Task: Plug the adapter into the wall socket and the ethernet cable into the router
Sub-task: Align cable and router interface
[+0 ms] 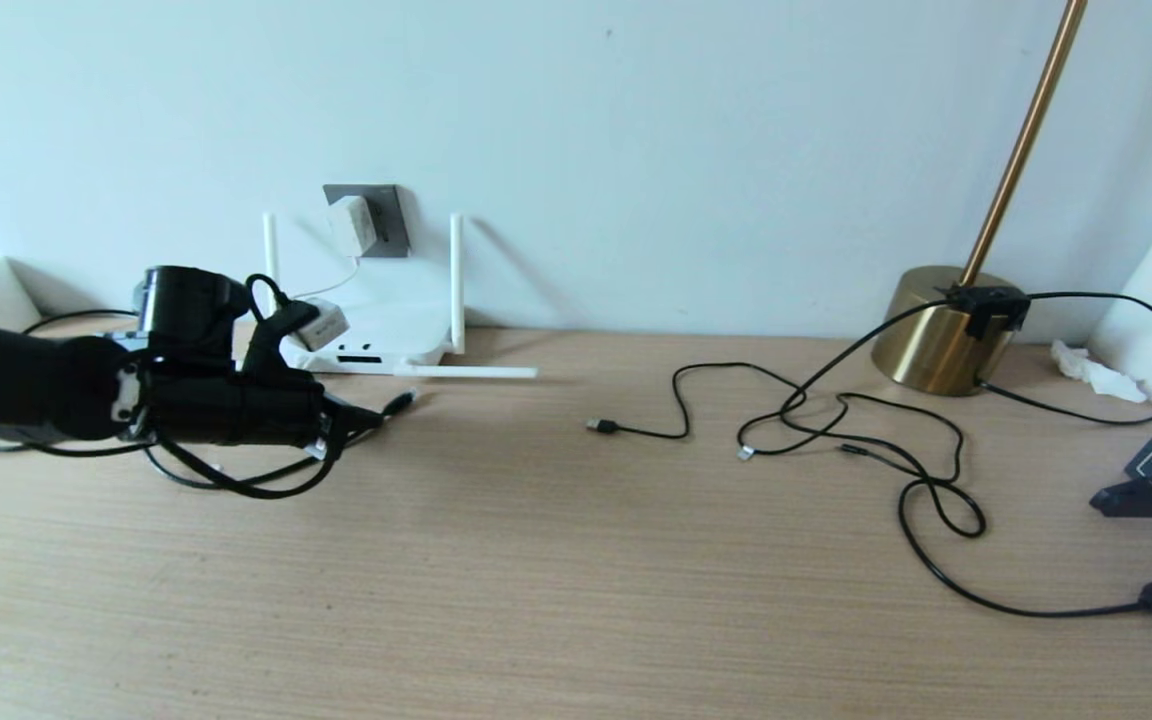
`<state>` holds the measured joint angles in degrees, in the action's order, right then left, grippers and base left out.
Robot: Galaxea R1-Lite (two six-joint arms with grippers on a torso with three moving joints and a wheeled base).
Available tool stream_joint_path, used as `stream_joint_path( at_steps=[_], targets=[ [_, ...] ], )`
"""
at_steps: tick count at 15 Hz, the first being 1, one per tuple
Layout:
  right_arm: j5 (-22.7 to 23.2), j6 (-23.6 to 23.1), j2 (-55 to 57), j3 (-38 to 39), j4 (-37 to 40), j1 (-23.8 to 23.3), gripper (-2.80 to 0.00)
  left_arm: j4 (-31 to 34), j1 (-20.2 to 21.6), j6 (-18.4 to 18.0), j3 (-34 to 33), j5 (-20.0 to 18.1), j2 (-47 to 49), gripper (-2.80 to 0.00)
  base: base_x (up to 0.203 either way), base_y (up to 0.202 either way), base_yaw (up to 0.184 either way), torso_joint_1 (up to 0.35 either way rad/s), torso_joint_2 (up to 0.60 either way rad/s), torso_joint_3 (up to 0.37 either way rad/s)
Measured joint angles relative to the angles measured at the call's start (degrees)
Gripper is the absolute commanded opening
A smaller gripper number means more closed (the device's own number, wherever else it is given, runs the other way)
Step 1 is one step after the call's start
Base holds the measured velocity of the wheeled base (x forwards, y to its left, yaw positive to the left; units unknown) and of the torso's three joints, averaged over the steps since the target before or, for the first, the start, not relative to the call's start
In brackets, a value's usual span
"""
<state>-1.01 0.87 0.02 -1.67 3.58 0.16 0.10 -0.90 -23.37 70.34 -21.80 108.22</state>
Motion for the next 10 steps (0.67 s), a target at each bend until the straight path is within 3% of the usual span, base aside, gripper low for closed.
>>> stream_joint_path(
  at_steps=[5,7,10],
  targets=[
    [0.0,0.0,0.0,0.0,0.0,0.0,0.0,1.9,0.4,1.1,-0.5,-5.9,-1.7,-2.8,0.0,0.0,0.0,0.0,0.0,0.0],
    [0.0,0.4,0.0,0.0,0.0,0.0,0.0,6.0,0.7,3.6,-0.8,-11.9,-5.3,-2.8,0.0,0.0,0.0,0.0,0.0,0.0],
    [0.0,-0.6,0.0,0.2,-0.1,0.0,0.0,18.7,0.9,8.6,-0.6,-23.8,-13.1,-2.8,0.0,0.0,0.0,0.0,0.0,0.0]
  ],
)
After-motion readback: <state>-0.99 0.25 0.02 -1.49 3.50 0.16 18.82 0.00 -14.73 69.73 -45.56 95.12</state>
